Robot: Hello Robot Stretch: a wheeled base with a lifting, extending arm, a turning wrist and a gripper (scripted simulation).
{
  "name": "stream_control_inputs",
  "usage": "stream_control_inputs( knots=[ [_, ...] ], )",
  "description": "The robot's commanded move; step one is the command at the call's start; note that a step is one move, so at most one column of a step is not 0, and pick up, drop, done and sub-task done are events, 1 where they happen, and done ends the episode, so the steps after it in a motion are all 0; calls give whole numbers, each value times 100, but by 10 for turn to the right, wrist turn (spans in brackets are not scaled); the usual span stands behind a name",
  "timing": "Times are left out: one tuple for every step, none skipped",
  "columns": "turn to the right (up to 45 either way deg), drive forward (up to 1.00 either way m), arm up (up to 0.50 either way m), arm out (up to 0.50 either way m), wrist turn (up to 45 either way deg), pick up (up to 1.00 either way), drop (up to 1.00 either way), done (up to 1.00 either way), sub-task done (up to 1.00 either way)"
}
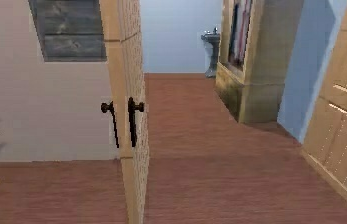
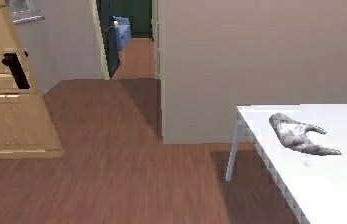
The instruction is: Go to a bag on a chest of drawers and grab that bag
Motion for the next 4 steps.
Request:
stream_control_inputs(
  knots=[
    [-450,0,0,0,0,0,0,0,0],
    [-450,0,0,0,0,0,0,0,0],
    [0,65,0,0,0,0,0,0,0],
    [-450,0,0,0,0,0,0,0,0]
  ],
)
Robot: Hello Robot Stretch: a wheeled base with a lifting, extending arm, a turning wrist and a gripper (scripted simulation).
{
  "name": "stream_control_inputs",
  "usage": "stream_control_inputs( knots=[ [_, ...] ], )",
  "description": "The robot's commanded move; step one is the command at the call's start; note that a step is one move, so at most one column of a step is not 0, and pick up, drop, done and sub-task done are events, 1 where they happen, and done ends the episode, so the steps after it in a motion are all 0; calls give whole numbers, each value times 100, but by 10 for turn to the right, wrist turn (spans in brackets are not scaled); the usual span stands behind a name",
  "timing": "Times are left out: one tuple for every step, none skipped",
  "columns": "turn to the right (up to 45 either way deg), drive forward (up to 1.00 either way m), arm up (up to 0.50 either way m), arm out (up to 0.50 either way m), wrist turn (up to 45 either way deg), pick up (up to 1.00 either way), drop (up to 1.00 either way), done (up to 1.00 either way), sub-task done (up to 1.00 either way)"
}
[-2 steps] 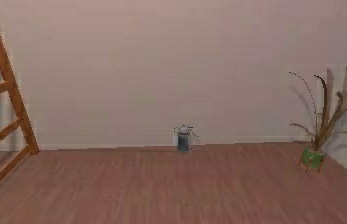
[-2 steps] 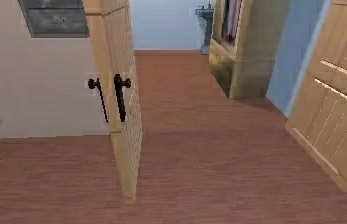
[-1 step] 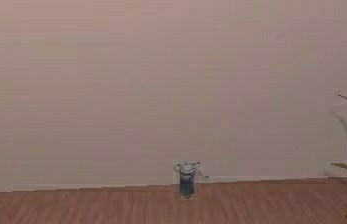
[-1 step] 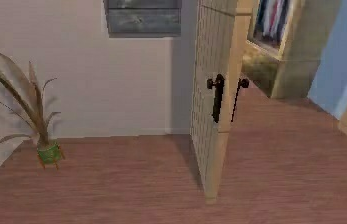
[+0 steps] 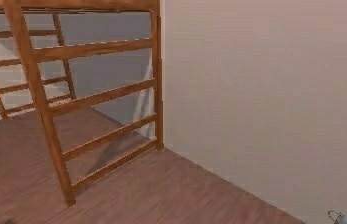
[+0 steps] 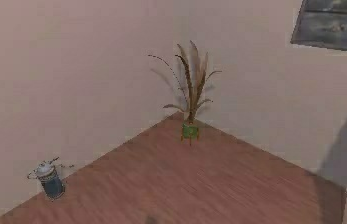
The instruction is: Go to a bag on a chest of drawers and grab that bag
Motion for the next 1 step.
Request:
stream_control_inputs(
  knots=[
    [-210,0,0,0,0,0,0,0,0]
  ],
)
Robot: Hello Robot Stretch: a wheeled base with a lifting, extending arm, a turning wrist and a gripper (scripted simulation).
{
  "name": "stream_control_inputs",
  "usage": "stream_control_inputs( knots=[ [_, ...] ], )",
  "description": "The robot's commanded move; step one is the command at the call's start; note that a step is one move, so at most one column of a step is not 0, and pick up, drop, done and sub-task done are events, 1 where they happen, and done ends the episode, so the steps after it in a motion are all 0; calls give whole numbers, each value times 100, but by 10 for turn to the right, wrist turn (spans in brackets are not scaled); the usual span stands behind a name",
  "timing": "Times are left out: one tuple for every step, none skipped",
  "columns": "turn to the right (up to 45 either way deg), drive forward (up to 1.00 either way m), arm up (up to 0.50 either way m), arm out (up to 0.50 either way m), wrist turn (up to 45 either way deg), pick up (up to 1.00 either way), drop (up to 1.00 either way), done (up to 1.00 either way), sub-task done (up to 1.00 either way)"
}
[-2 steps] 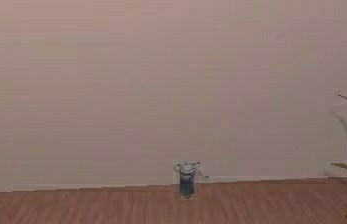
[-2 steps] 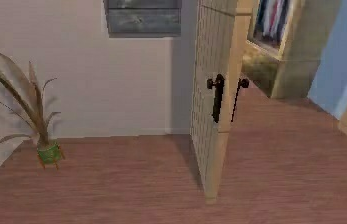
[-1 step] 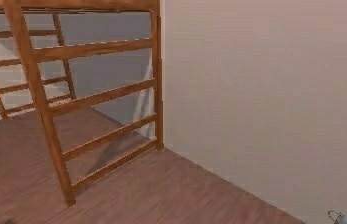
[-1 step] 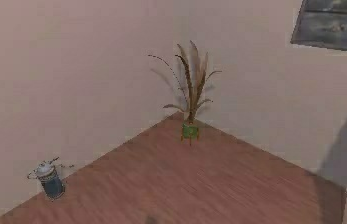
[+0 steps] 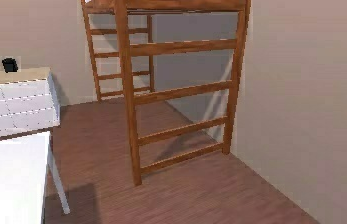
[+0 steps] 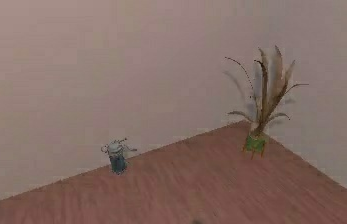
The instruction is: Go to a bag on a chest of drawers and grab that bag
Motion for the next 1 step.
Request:
stream_control_inputs(
  knots=[
    [0,30,0,0,0,0,0,0,0]
  ],
)
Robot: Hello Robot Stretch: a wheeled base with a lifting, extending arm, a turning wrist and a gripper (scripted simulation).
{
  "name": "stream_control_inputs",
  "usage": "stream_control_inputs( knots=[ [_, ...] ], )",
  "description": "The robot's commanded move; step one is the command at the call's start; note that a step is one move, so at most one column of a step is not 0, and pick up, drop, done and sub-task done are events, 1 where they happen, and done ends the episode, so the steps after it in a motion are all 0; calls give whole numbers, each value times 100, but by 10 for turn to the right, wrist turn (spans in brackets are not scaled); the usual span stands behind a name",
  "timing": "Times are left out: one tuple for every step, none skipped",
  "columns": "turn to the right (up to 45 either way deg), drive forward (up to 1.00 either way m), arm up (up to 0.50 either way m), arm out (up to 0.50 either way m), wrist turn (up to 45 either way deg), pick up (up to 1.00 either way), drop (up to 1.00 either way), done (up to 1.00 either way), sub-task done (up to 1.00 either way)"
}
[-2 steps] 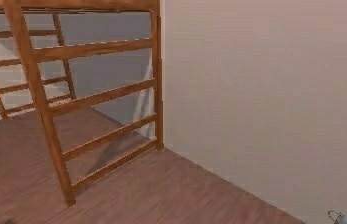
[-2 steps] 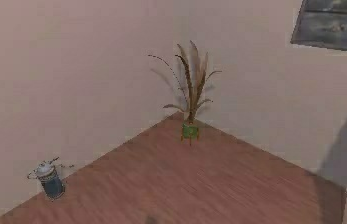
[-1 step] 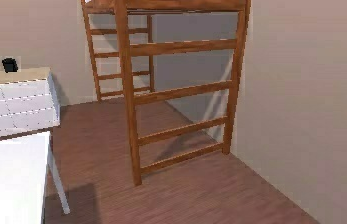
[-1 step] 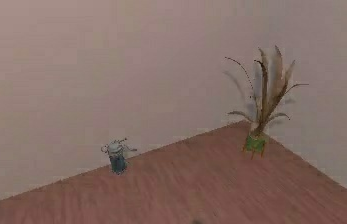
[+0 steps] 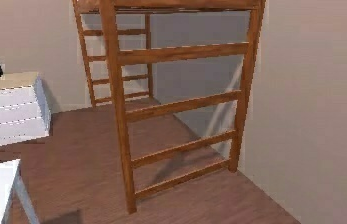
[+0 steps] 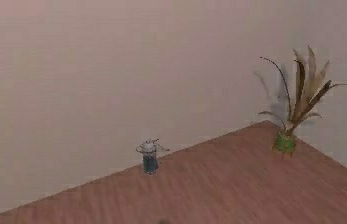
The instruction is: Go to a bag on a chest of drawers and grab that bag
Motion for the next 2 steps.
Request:
stream_control_inputs(
  knots=[
    [-270,0,0,0,0,0,0,0,0],
    [0,100,0,0,0,0,0,0,0]
  ],
)
